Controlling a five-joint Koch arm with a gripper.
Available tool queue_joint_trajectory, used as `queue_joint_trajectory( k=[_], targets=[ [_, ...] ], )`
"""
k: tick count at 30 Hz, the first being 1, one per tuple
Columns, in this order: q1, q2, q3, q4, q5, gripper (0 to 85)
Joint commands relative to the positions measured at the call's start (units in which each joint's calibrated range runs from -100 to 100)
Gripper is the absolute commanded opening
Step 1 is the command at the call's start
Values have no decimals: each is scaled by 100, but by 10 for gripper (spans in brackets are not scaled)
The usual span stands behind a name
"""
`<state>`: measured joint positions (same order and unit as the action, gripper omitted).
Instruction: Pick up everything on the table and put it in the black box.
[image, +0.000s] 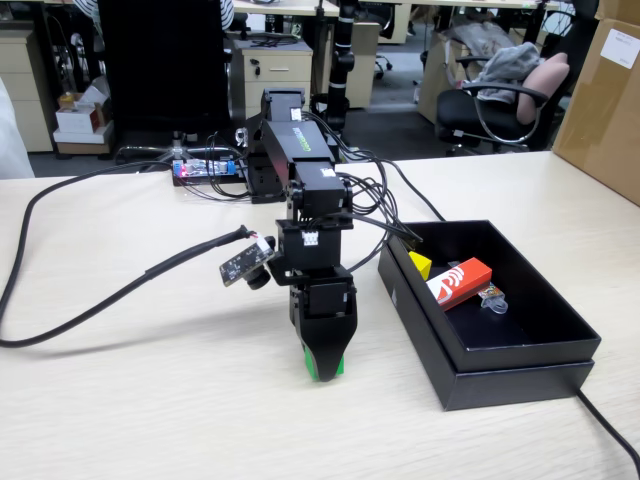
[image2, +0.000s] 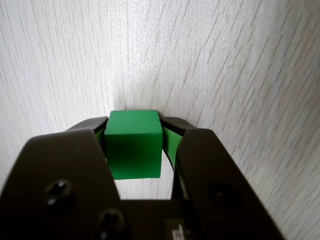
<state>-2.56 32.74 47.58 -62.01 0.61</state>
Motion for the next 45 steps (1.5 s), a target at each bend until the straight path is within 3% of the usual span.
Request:
queue_joint_trajectory(
  k=[1,11,23,35,45],
  targets=[
    [5,-664,192,106,15,68],
    [283,-2798,301,-646,122,69],
    [884,-3945,-225,-905,332,69],
    [1607,-3957,-297,-1061,596,69],
    [1758,-3337,-1095,-1035,718,77]
  ],
)
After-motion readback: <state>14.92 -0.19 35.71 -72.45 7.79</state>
